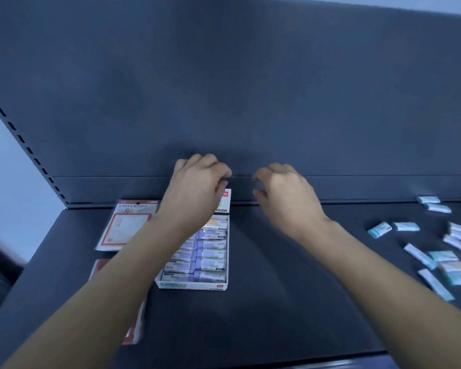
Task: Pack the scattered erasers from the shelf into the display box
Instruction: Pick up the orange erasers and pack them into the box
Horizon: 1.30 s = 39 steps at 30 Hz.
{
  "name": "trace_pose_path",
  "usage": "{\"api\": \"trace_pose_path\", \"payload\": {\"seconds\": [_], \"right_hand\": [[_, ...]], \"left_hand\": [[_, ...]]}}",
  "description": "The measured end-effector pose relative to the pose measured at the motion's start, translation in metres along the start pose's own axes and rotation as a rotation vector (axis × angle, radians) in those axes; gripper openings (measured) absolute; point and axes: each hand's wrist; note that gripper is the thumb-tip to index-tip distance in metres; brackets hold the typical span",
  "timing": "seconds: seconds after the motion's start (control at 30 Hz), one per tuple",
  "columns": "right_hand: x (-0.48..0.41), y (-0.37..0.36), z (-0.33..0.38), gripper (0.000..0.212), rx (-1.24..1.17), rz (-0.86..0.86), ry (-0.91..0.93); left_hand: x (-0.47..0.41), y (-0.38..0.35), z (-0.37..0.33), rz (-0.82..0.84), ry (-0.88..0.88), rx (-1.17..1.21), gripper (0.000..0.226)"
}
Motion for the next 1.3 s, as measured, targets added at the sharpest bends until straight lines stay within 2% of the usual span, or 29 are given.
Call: {"api": "trace_pose_path", "payload": {"seconds": [0.27,0.53,0.73,0.93,1.3], "right_hand": [[0.051,0.028,-0.090,0.027,0.011,-0.115,-0.120],[0.134,0.034,-0.243,0.027,0.057,-0.152,-0.300],[0.183,0.029,-0.343,0.031,0.044,-0.131,-0.389],[0.207,0.014,-0.389,0.028,0.020,-0.059,-0.409],[0.221,-0.018,-0.426,0.028,0.007,0.136,-0.462]], "left_hand": [[-0.021,-0.024,-0.110,0.006,-0.179,0.017,0.016],[-0.037,-0.096,-0.262,0.059,-0.310,0.082,0.019],[-0.039,-0.156,-0.344,0.129,-0.323,0.101,0.023],[-0.038,-0.216,-0.367,0.334,-0.252,0.076,0.024],[-0.050,-0.317,-0.337,0.669,-0.159,-0.096,0.017]]}}
Point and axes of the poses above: each hand's wrist, its own x-axis away from the middle knuckle, its own y-axis out of the back of the hand, z = x × y, and after that the axes turned 12 degrees about x, right-handed
